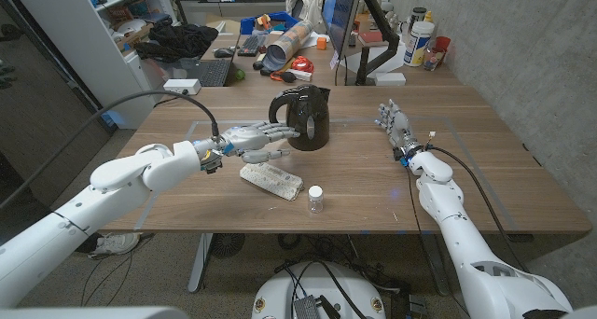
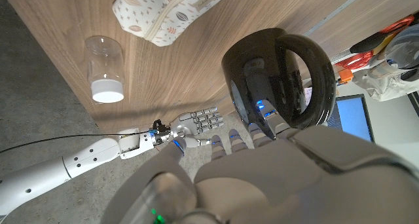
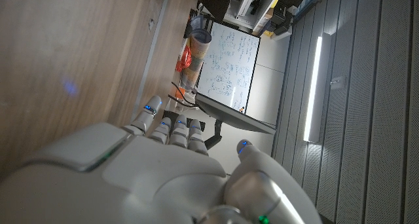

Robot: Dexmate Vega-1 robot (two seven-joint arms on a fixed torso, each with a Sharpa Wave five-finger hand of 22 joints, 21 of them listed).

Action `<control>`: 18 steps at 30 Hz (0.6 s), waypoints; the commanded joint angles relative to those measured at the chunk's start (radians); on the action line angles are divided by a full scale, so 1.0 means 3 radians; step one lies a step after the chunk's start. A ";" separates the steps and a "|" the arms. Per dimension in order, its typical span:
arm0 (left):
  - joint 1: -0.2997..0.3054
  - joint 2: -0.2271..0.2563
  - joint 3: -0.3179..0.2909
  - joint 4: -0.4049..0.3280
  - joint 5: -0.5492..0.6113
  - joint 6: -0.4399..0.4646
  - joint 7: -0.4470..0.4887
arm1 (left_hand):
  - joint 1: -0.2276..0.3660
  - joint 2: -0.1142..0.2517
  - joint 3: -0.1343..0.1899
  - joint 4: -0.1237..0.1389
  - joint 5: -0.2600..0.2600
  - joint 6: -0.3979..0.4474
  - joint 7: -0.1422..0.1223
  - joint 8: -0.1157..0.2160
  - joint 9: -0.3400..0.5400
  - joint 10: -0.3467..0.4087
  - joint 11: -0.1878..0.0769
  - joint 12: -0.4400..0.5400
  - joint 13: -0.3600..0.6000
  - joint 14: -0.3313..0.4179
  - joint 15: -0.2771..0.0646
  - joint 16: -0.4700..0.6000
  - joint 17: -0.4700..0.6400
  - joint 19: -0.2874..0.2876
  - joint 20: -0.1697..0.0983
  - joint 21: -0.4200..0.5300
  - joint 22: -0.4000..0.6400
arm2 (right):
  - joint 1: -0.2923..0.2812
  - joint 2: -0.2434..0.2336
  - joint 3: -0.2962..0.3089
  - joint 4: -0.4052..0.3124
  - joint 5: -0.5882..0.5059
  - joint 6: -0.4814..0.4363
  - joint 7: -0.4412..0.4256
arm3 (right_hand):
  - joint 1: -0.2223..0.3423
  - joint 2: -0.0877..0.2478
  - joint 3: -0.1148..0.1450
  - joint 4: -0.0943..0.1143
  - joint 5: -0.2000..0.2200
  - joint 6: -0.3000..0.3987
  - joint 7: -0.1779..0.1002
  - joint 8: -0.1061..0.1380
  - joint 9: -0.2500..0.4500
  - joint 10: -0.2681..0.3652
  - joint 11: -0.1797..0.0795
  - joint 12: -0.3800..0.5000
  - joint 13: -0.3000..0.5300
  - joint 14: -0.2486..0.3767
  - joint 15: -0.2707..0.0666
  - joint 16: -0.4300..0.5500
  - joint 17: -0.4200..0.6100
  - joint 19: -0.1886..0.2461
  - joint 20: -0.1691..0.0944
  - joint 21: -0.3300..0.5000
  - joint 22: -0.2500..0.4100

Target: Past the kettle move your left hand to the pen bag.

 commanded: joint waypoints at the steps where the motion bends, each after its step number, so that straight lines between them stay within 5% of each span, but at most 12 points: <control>1: 0.0010 0.0041 0.0019 0.0019 -0.0004 0.0014 -0.0022 | 0.0024 0.0140 0.0021 0.0006 0.0006 -0.0002 -0.0004 -0.0004 0.0005 -0.0004 0.0010 0.0002 0.0014 -0.0033 -0.0188 -0.0003 0.0010 -0.0323 -0.0012 -0.0010 0.0014 | -0.0004 0.0008 -0.0009 0.0003 -0.0017 0.0000 -0.0019 | 0.0025 0.0189 -0.0012 0.0002 0.0022 0.0018 0.0001 0.0020 0.0010 0.0010 -0.0019 0.0013 0.0017 -0.0011 0.0006 -0.0002 0.0005 0.0003 -0.0069 -0.0014 0.0019; 12: -0.0001 0.0066 0.0037 0.0060 0.0008 -0.0011 -0.0003 | 0.0024 0.0139 0.0024 0.0007 0.0004 -0.0001 0.0002 -0.0004 0.0005 -0.0022 0.0010 -0.0004 0.0014 -0.0038 -0.0184 -0.0003 0.0011 -0.0338 -0.0017 -0.0022 0.0015 | 0.0019 0.0022 -0.0029 0.0024 -0.0033 0.0001 -0.0034 | 0.0025 0.0191 -0.0015 0.0003 0.0024 0.0017 -0.0001 0.0020 0.0010 0.0008 -0.0015 0.0012 0.0017 -0.0011 0.0005 -0.0003 0.0005 0.0007 -0.0069 -0.0027 0.0019; 18: -0.0026 0.0089 0.0061 0.0052 -0.0028 0.0045 -0.0127 | 0.0023 0.0130 0.0024 0.0006 -0.0002 -0.0033 -0.0046 -0.0020 0.0001 -0.0113 -0.0006 -0.0035 0.0010 -0.0111 -0.0245 -0.0023 0.0008 -0.0393 -0.0177 -0.0062 0.0011 | 0.0028 0.0027 -0.0038 0.0030 -0.0042 -0.0004 -0.0044 | 0.0026 0.0192 -0.0016 0.0002 0.0024 0.0016 -0.0001 0.0020 0.0010 0.0008 -0.0016 0.0012 0.0017 -0.0009 0.0009 -0.0002 0.0004 0.0011 -0.0067 -0.0033 0.0019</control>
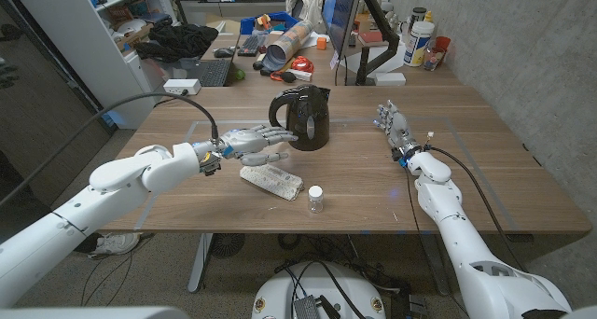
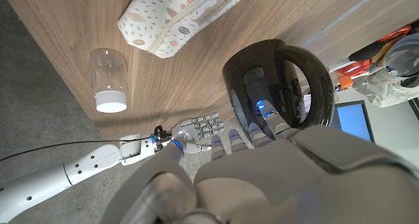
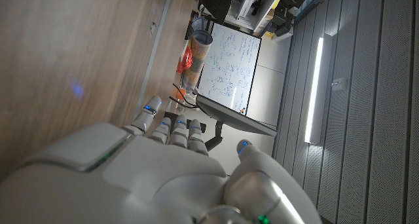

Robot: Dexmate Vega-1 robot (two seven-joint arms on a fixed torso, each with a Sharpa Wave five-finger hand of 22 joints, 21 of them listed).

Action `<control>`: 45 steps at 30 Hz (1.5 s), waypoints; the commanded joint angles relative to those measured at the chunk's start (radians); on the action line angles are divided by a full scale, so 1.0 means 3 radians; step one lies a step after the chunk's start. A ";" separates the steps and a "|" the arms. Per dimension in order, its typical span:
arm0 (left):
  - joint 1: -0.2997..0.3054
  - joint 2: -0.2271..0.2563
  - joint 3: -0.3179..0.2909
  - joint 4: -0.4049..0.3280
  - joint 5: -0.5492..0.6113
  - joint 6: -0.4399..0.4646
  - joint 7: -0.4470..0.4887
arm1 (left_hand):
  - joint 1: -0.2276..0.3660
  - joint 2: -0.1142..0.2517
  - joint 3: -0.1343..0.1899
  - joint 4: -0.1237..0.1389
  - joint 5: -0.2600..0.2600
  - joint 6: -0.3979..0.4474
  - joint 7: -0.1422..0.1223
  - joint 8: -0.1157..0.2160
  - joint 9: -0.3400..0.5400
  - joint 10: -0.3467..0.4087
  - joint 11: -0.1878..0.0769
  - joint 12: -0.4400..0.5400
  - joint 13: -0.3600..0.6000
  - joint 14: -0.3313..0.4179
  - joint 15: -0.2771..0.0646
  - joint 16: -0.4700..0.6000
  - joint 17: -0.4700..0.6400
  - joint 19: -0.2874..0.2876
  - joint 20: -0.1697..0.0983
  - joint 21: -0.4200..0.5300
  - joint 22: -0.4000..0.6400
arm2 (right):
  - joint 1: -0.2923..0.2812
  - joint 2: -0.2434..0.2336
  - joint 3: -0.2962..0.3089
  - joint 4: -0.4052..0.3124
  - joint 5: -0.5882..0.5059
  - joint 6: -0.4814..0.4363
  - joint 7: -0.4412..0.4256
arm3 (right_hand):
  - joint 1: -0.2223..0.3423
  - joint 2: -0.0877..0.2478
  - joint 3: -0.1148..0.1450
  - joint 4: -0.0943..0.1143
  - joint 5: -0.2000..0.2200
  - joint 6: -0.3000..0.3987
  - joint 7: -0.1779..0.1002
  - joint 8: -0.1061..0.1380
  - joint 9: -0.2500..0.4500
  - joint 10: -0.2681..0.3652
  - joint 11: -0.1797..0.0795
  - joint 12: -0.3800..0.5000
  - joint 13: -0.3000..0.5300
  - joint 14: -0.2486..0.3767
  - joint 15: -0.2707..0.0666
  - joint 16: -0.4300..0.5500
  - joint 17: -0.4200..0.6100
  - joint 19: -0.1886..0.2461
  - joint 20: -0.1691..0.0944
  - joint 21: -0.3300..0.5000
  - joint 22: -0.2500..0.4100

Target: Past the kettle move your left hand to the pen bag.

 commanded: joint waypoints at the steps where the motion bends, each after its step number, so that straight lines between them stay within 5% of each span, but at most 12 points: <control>1: -0.0033 0.0040 0.0035 0.0012 -0.0035 0.0050 -0.0127 | 0.0022 0.0129 0.0024 0.0006 -0.0003 -0.0042 -0.0046 -0.0023 0.0005 -0.0096 -0.0012 -0.0041 0.0009 -0.0067 -0.0245 -0.0024 0.0007 -0.0391 -0.0094 -0.0025 0.0011 | 0.0017 0.0013 -0.0018 0.0013 -0.0016 -0.0008 -0.0020 | 0.0026 0.0192 -0.0017 0.0002 0.0024 0.0016 0.0000 0.0020 0.0010 0.0005 -0.0014 0.0011 0.0017 -0.0009 0.0009 -0.0003 0.0004 0.0012 -0.0067 -0.0011 0.0020; 12: -0.0067 0.0062 0.0072 0.0011 -0.0126 0.0147 -0.0297 | -0.0007 0.0100 -0.0005 0.0015 -0.0015 -0.0155 -0.0047 -0.0044 0.0005 -0.0286 -0.0051 -0.0064 0.0001 -0.0233 -0.0248 -0.0048 -0.0002 -0.0531 -0.0002 -0.0113 -0.0001 | 0.0021 0.0022 -0.0027 0.0027 -0.0026 -0.0001 -0.0033 | 0.0027 0.0194 -0.0019 0.0002 0.0025 0.0015 -0.0003 0.0020 0.0010 0.0002 -0.0013 0.0010 0.0017 -0.0011 0.0007 -0.0004 0.0004 0.0017 -0.0067 -0.0023 0.0020; 45: -0.0080 0.0135 0.0141 -0.0008 -0.0145 0.0185 -0.0423 | -0.0068 0.0092 -0.0047 0.0026 -0.0020 -0.0314 -0.0047 -0.0049 0.0006 -0.0399 -0.0010 -0.0038 0.0001 -0.0383 -0.0221 -0.0033 -0.0003 -0.0620 -0.0029 -0.0196 0.0002 | 0.0057 0.0026 -0.0047 0.0094 -0.0036 0.0010 -0.0020 | 0.0028 0.0195 -0.0028 0.0002 0.0028 0.0011 -0.0002 0.0020 0.0010 0.0001 -0.0016 0.0011 0.0017 -0.0007 0.0008 -0.0004 0.0004 0.0032 -0.0063 -0.0060 0.0021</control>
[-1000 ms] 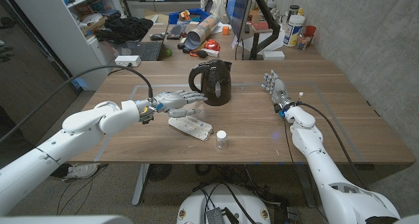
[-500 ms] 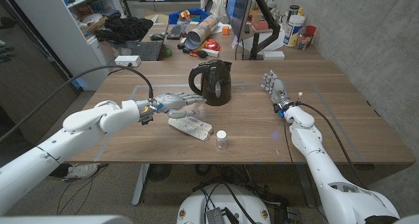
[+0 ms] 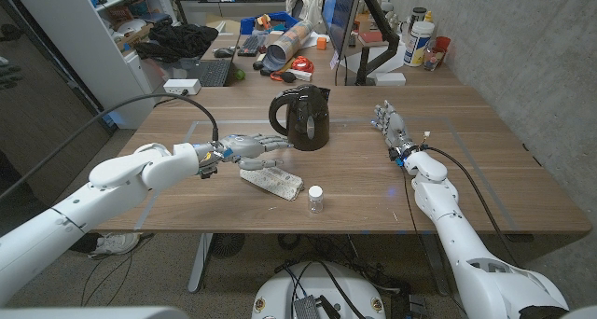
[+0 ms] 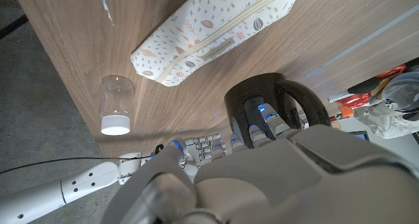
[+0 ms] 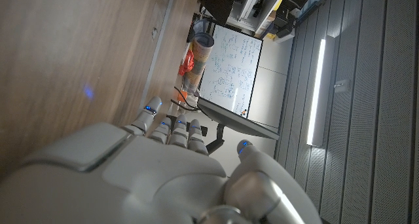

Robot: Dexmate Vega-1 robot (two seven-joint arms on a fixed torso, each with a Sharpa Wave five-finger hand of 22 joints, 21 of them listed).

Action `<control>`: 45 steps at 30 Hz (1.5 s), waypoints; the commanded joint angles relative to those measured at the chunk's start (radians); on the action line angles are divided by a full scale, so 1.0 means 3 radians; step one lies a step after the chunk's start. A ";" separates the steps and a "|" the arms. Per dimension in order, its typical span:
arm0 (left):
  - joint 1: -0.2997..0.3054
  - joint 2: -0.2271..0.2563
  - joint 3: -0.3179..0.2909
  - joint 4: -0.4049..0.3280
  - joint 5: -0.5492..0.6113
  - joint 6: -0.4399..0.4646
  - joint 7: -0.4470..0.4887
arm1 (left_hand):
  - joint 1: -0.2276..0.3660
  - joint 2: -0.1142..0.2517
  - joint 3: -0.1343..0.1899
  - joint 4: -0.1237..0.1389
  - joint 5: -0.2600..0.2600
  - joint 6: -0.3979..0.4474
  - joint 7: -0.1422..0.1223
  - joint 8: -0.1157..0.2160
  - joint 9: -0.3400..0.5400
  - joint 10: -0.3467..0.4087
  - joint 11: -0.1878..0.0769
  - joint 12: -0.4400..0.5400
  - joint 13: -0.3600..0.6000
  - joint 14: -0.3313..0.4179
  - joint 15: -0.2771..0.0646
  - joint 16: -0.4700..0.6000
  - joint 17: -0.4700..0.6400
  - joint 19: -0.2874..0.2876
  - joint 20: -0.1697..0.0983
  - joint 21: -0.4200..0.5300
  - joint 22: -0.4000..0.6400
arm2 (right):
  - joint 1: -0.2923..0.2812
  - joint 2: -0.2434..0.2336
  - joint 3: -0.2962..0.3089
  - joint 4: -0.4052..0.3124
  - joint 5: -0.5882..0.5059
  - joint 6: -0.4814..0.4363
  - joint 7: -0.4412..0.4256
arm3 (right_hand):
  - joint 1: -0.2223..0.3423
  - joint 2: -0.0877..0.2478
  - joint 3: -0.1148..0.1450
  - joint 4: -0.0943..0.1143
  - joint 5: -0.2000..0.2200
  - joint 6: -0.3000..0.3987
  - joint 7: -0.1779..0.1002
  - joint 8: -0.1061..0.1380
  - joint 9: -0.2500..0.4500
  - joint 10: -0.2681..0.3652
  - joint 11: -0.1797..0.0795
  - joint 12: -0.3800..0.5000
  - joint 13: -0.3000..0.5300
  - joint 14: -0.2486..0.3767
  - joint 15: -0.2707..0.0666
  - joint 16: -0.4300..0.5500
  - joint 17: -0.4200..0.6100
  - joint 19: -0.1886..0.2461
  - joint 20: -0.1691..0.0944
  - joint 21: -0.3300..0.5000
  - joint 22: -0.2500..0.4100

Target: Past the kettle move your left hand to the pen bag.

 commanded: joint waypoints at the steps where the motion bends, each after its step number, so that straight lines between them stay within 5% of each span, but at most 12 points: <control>1: -0.0005 0.0027 0.0031 -0.0015 0.0000 0.0005 -0.0056 | -0.0036 0.0105 -0.0006 -0.0017 0.0003 -0.0127 -0.0011 -0.0010 0.0010 -0.0246 0.0023 0.0023 0.0008 -0.0352 -0.0221 0.0017 0.0004 -0.0624 -0.0026 -0.0013 0.0010 | 0.0012 0.0003 -0.0009 0.0027 -0.0008 0.0011 0.0008 | 0.0028 0.0196 -0.0014 -0.0012 0.0017 0.0011 -0.0004 0.0020 0.0010 0.0001 -0.0016 0.0011 0.0017 -0.0008 0.0009 -0.0005 0.0003 0.0013 -0.0044 -0.0010 0.0004; 45: -0.0022 0.0052 0.0115 -0.0019 -0.0028 0.0073 -0.0207 | 0.0030 0.0103 0.0009 -0.0069 0.0027 -0.0194 -0.0012 0.0009 0.0011 -0.0306 0.0020 0.0030 0.0011 -0.0413 -0.0216 0.0023 -0.0005 -0.0656 0.0018 -0.0072 0.0012 | 0.0031 0.0007 -0.0015 0.0098 -0.0008 0.0036 0.0020 | 0.0028 0.0196 -0.0025 -0.0012 0.0020 0.0003 -0.0004 0.0019 0.0010 -0.0004 -0.0019 0.0010 0.0017 -0.0008 0.0012 -0.0006 0.0003 0.0028 -0.0041 -0.0050 0.0006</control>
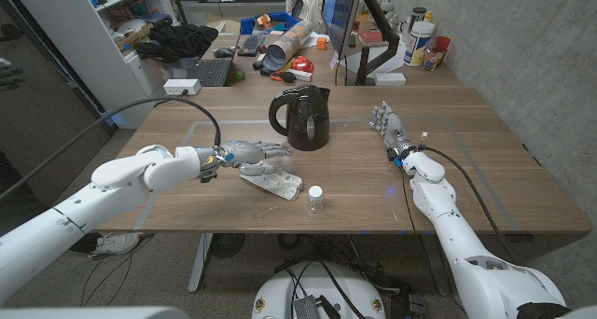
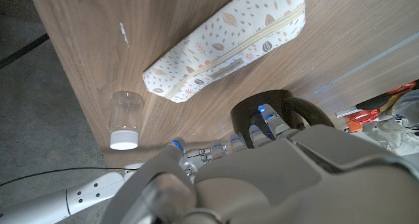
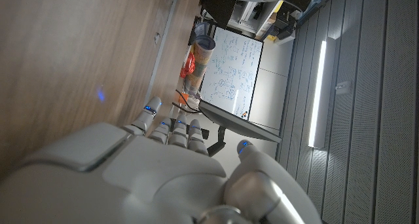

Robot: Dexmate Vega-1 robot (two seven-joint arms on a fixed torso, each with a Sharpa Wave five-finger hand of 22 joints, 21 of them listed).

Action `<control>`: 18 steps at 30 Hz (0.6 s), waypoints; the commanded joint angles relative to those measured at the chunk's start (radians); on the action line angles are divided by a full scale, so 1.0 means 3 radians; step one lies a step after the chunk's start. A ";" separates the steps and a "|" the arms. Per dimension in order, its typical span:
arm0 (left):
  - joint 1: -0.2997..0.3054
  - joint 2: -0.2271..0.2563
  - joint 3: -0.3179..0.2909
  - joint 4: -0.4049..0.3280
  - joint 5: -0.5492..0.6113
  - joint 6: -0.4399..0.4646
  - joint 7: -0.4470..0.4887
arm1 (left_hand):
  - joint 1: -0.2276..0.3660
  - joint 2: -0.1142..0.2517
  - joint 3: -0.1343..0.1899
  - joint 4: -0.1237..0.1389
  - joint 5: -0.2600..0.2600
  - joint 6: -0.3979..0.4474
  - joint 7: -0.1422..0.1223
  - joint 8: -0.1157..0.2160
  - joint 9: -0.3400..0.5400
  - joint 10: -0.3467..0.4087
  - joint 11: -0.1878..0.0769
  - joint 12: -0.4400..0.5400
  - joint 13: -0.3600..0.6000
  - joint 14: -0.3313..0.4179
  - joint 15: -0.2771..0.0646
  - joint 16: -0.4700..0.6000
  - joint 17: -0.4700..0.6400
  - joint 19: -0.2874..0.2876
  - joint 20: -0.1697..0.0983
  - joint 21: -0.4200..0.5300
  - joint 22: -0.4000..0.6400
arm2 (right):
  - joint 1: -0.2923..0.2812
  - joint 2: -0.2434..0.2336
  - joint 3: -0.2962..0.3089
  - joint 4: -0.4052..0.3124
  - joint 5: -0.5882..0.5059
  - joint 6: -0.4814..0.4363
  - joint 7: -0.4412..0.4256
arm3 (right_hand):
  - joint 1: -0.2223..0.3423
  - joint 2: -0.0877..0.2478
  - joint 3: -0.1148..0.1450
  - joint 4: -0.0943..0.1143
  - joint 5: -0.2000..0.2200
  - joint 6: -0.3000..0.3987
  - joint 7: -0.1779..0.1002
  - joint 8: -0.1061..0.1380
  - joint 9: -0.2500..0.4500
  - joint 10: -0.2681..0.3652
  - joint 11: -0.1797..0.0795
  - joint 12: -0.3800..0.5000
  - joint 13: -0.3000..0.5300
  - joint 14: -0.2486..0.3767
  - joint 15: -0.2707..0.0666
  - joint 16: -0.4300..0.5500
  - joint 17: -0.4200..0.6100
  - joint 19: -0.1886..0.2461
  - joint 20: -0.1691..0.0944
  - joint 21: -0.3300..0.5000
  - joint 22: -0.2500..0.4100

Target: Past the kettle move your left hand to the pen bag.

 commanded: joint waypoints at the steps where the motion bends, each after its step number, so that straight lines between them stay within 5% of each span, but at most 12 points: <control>1: 0.0012 0.0008 0.0018 -0.0021 -0.0001 0.0025 -0.0031 | 0.0030 0.0103 0.0009 -0.0023 0.0027 -0.0195 -0.0012 0.0009 0.0010 -0.0307 0.0020 0.0015 0.0011 -0.0412 -0.0215 0.0023 0.0011 -0.0655 0.0020 -0.0011 0.0006 | -0.0009 -0.0005 0.0004 0.0003 0.0006 0.0000 0.0008 | 0.0028 0.0196 -0.0012 0.0002 0.0021 0.0001 -0.0006 0.0019 0.0010 -0.0002 -0.0015 0.0011 0.0017 -0.0008 0.0013 -0.0006 0.0003 0.0018 -0.0053 -0.0004 0.0007; 18: -0.0001 0.0006 0.0057 -0.0004 -0.0017 0.0032 -0.0075 | 0.0056 0.0109 0.0018 -0.0032 0.0034 -0.0198 -0.0012 0.0016 0.0011 -0.0314 0.0029 0.0021 0.0011 -0.0423 -0.0203 0.0027 0.0010 -0.0655 0.0035 -0.0028 0.0008 | 0.0000 -0.0001 0.0008 0.0040 0.0009 0.0016 0.0012 | 0.0029 0.0196 -0.0016 0.0001 0.0022 0.0003 -0.0008 0.0020 0.0010 -0.0005 -0.0012 0.0010 0.0017 -0.0009 0.0015 -0.0007 0.0002 0.0022 -0.0053 -0.0019 0.0008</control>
